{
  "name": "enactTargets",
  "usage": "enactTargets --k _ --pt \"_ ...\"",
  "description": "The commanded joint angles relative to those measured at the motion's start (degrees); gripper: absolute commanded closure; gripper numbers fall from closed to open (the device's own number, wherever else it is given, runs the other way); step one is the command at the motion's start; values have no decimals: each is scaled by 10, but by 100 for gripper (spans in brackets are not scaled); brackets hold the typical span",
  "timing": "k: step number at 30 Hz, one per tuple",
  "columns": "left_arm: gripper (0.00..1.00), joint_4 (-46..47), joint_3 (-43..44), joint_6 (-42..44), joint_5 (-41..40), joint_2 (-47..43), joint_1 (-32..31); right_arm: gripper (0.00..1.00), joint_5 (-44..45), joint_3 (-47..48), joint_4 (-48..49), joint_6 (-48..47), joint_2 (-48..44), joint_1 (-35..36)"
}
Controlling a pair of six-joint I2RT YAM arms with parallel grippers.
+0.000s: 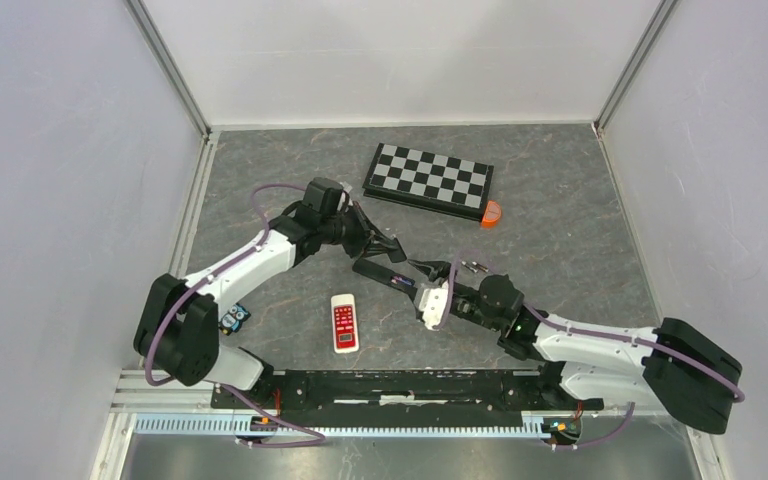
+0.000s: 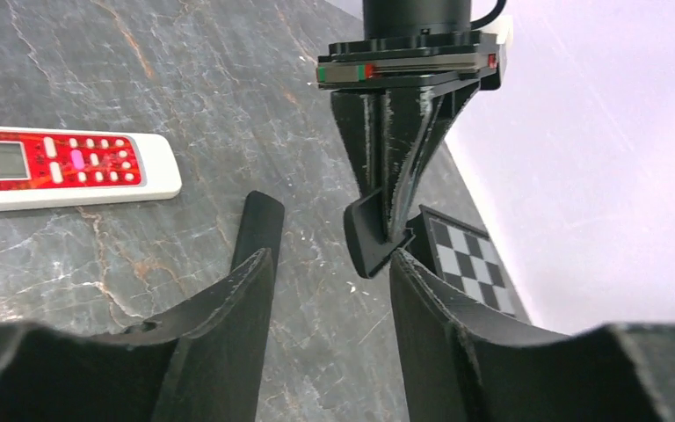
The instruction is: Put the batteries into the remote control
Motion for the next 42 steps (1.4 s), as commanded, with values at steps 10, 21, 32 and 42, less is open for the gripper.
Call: enactTargets --k 10,21,32,42 --pt "97 23 -3 -70 34 -29 -14 54 132 3 131 -145 58 48" --pt "95 24 -3 -78 23 -28 -28 68 108 15 138 -148 79 48" --pt "84 24 -5 -83 20 -31 -35 100 111 47 102 -111 85 48" --pt "35 35 -6 -64 -3 -49 -35 100 183 40 94 -24 40 47"
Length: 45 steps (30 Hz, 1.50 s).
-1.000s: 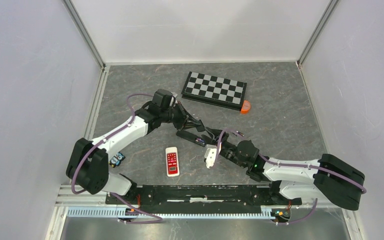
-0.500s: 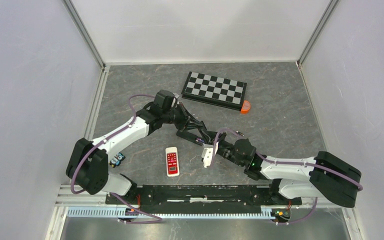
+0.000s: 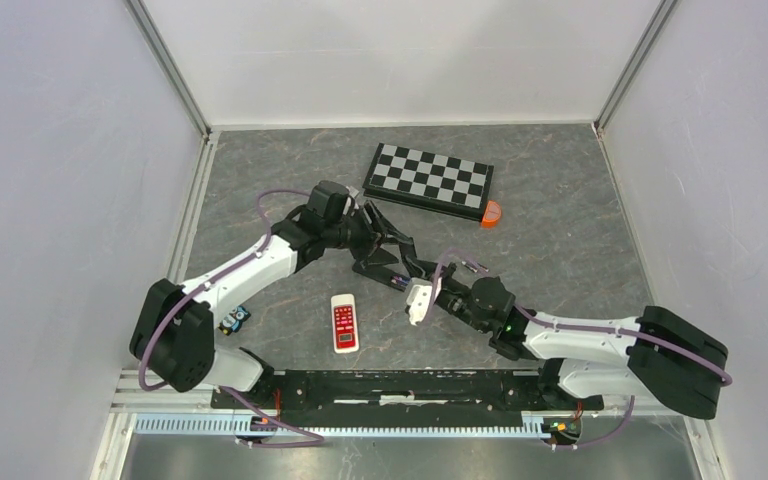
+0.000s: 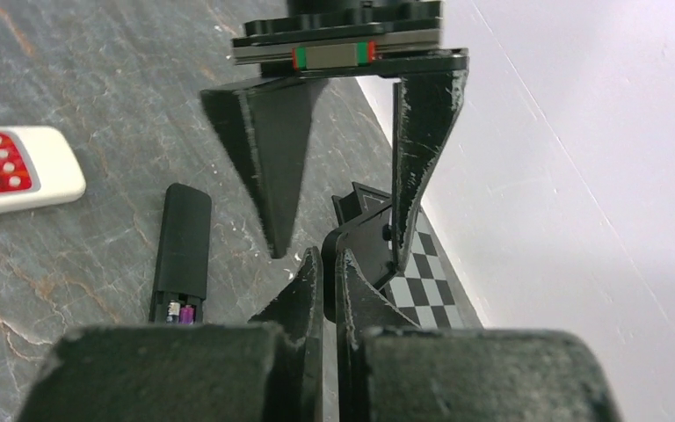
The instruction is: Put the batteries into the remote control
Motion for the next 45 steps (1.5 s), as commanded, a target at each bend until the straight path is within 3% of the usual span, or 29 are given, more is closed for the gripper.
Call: enactTargets --k 1,7,10,14,18,25,28,31,37,40,45 --pt "31 21 0 10 -22 -26 -2 100 42 29 3 84 -39 1" --pt "10 31 -3 88 -75 -58 21 100 3 79 -118 288 -78 -21" --pt "1 80 -24 118 -77 -88 43 100 -46 98 -160 405 -90 -55" --pt "0 144 -34 150 -50 -128 75 100 -149 114 -182 559 -110 -122" --pt "0 213 -27 190 33 -148 85 100 -205 116 -159 711 -138 -191" --pt "0 252 -36 237 141 -173 85 100 -268 168 -110 905 -152 -223" --pt "0 331 -66 198 179 -179 86 100 -269 173 -82 979 -152 -225" --pt "0 483 -91 91 224 -172 85 100 -258 170 -65 1029 -154 -227" --pt "5 736 -118 -119 241 -138 82 100 -242 145 1 1117 -145 -226" --pt "10 756 -122 -150 240 -130 80 100 -251 142 42 1149 -129 -226" --pt "18 706 -108 -138 242 -132 71 100 -263 144 82 1189 -100 -226"
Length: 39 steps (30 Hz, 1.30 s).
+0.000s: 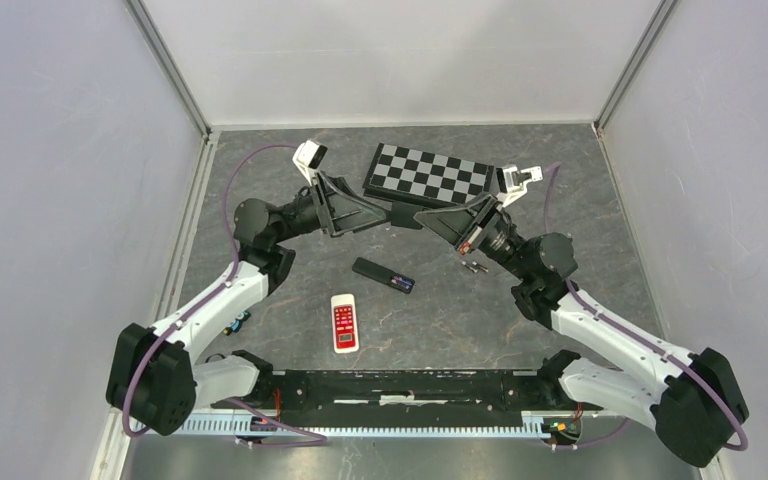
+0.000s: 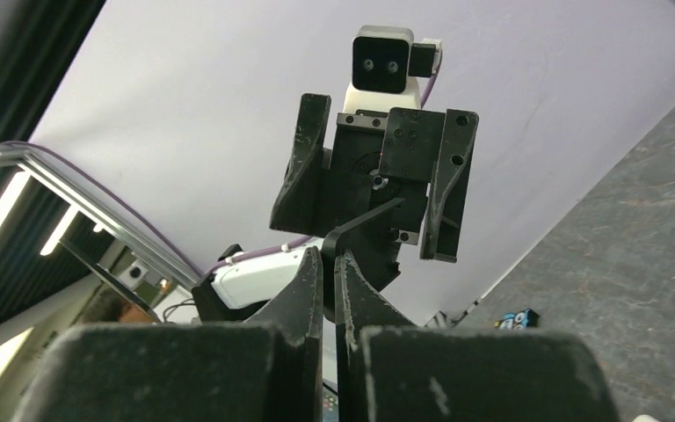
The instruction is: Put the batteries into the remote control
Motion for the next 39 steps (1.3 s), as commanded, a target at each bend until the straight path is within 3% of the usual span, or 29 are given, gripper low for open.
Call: enactTargets --k 1,5,13,14,18,21,25,31,37,38,39 --pt "20 26 14 -42 20 -1 -14 100 -15 -1 83 64 26 -2" --pt "36 -3 26 -40 27 -3 -24 100 -18 -9 109 80 46 -2" --pt "96 -75 29 3 19 -21 -24 99 -22 -27 102 72 46 -2" --pt "98 -85 29 9 17 -23 -24 95 -21 -29 92 64 41 -2" --pt "98 -129 30 38 9 -32 -24 54 -1 -29 21 -2 8 -2" --pt "98 -164 34 60 8 -40 -24 46 22 -17 -52 -62 -19 -2" --pt "98 -196 43 79 11 -44 -24 48 5 19 -113 -97 -13 -2" --pt "98 -211 43 96 22 -44 -24 53 -17 25 -99 -87 5 -2" --pt "96 -276 56 140 20 -48 -24 94 -18 5 -62 -59 14 -2" --pt "87 -285 57 146 17 -49 -24 99 -13 -1 -56 -52 15 -2" --pt "72 -298 57 156 12 -50 -23 100 -11 -7 -43 -46 16 -3"
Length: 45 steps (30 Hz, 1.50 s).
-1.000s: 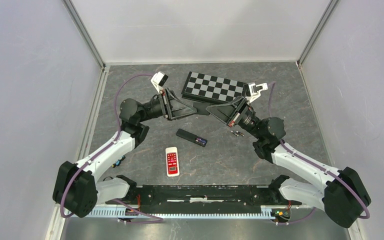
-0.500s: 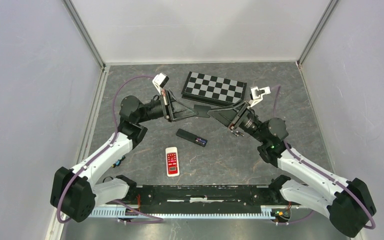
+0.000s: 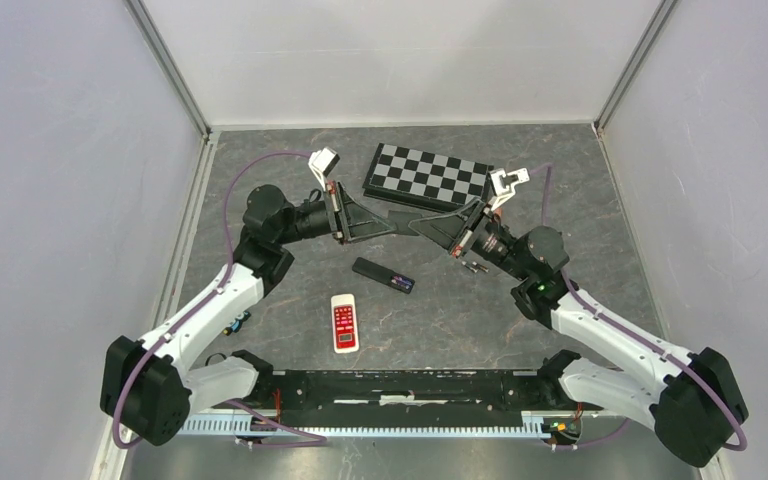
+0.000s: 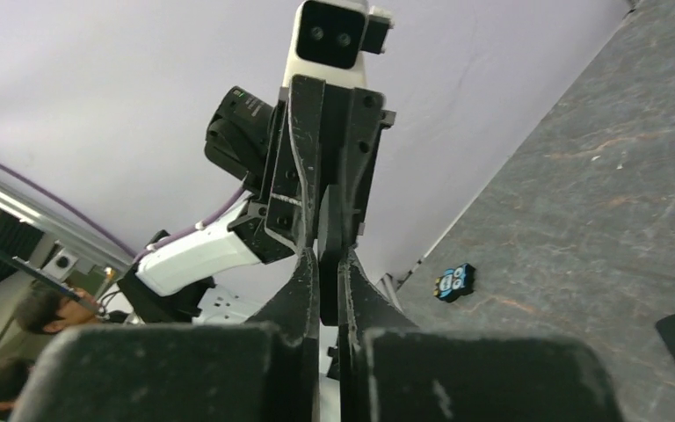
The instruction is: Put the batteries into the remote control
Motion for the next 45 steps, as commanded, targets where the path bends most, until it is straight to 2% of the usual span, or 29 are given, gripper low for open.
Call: enactTargets --k 1,3,5,8,12,15,21,25,30,34,38,40,45 --pt "56 -61 31 65 -1 -23 -2 100 5 -15 54 17 9 1" --pt "32 -98 33 101 -13 -27 -2 100 9 -20 54 13 12 1" --pt "13 -155 37 149 -32 -35 -1 100 20 -27 33 -6 12 0" --pt "1 -283 48 253 -91 -56 0 100 48 -51 -16 -42 1 0" --pt "0 -426 47 324 -225 -66 6 100 92 -116 -41 -65 -31 0" --pt "0 -473 37 326 -278 -56 15 100 144 -159 -81 -87 -66 1" --pt "0 -427 -10 296 -297 -48 18 100 207 -209 -128 -93 -100 1" --pt "2 -417 -33 272 -348 -44 17 100 210 -247 -84 -69 -94 1" --pt "9 -366 -70 250 -361 -25 17 100 245 -288 -28 -35 -86 1" --pt "13 -332 -82 236 -348 4 17 100 252 -288 5 -7 -39 1" --pt "15 -311 -75 230 -340 40 17 100 220 -279 84 29 46 7" --pt "17 -312 -69 241 -351 53 17 100 220 -285 162 56 91 27" --pt "18 -360 -46 274 -397 59 17 100 222 -239 241 92 203 61"
